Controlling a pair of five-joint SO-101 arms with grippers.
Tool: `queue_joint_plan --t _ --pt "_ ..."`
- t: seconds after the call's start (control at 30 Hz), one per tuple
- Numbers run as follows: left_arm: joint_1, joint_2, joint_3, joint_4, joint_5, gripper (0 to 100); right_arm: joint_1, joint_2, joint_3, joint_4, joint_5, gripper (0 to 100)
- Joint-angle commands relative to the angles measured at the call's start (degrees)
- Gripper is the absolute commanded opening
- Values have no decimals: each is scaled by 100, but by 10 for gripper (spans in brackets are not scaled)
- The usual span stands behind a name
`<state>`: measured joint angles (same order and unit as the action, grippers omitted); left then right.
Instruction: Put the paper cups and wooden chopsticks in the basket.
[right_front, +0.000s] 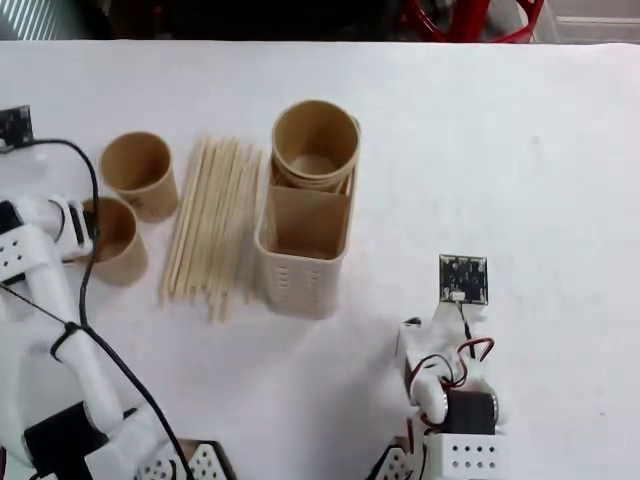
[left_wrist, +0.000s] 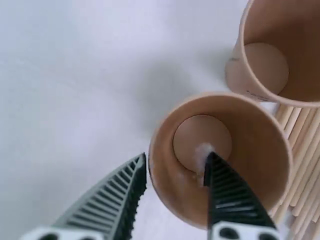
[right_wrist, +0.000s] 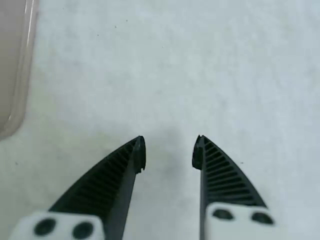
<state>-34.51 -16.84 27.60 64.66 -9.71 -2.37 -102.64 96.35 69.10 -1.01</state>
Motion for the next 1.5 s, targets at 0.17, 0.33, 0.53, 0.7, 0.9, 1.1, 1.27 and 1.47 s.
queue_joint_plan --t 0.17,0.33,0.53,0.7,0.9,1.1,1.27,1.47 --pt "84 -22 738 -791 26 196 -22 -48 53 40 44 159" --pt "180 -22 1125 -1196 26 151 -22 -48 53 40 44 159" --pt "312 -84 1240 -1433 62 31 -22 -48 53 40 44 159" --pt "189 -84 677 -721 70 23 -22 -48 53 40 44 159" --pt "171 -470 -870 1196 26 23 -22 -48 53 40 44 159" --pt "699 -2352 -2136 2207 -176 22 -22 -48 53 40 44 159" --pt "2193 -3521 -2330 1688 -176 22 -22 -48 53 40 44 159" --pt "3908 -3626 -1793 123 -176 22 -22 -48 53 40 44 159"
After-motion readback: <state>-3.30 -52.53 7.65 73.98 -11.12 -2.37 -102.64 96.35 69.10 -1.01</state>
